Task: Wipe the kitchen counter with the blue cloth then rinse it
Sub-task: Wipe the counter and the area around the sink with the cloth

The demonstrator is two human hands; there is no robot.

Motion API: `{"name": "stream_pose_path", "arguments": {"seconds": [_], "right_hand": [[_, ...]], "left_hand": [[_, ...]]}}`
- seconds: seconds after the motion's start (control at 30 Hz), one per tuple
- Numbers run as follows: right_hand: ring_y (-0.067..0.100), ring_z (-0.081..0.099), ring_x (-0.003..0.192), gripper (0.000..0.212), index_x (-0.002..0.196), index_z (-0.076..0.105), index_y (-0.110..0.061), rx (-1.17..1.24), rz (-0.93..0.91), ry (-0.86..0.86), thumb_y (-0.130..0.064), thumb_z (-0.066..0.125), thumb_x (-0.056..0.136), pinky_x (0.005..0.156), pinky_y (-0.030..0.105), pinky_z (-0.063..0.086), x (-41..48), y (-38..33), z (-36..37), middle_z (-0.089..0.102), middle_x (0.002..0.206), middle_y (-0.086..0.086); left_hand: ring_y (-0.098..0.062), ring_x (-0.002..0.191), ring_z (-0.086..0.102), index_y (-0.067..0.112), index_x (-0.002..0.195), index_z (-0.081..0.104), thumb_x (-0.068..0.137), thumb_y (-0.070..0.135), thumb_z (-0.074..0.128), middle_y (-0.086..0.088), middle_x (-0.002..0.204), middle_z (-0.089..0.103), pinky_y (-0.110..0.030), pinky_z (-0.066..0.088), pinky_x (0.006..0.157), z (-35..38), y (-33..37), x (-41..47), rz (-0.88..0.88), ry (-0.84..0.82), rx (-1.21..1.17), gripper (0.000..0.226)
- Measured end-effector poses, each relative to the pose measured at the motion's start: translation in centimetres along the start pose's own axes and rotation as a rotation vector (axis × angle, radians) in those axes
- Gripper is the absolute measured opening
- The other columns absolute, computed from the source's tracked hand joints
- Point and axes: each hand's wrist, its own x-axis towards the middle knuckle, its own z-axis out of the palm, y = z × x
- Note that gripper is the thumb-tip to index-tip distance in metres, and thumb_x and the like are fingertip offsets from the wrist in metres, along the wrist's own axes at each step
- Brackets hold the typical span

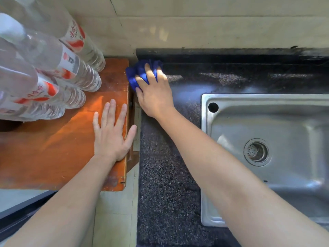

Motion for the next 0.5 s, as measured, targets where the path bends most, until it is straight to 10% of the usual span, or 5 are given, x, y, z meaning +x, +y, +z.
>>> {"name": "stream_pose_path", "arguments": {"seconds": [0.5], "right_hand": [[0.046, 0.024, 0.148, 0.047, 0.149, 0.046, -0.031, 0.086, -0.140, -0.177, -0.041, 0.047, 0.103, 0.118, 0.057, 0.026, -34.1, -6.6, 1.0, 0.025, 0.165, 0.011]], "left_hand": [[-0.027, 0.154, 0.002, 0.023, 0.160, 0.013, 0.094, 0.070, 0.017, -0.014, 0.167, 0.005, -0.061, -0.001, 0.120, 0.2, -0.3, -0.2, 0.040, -0.037, -0.077, 0.081]]}}
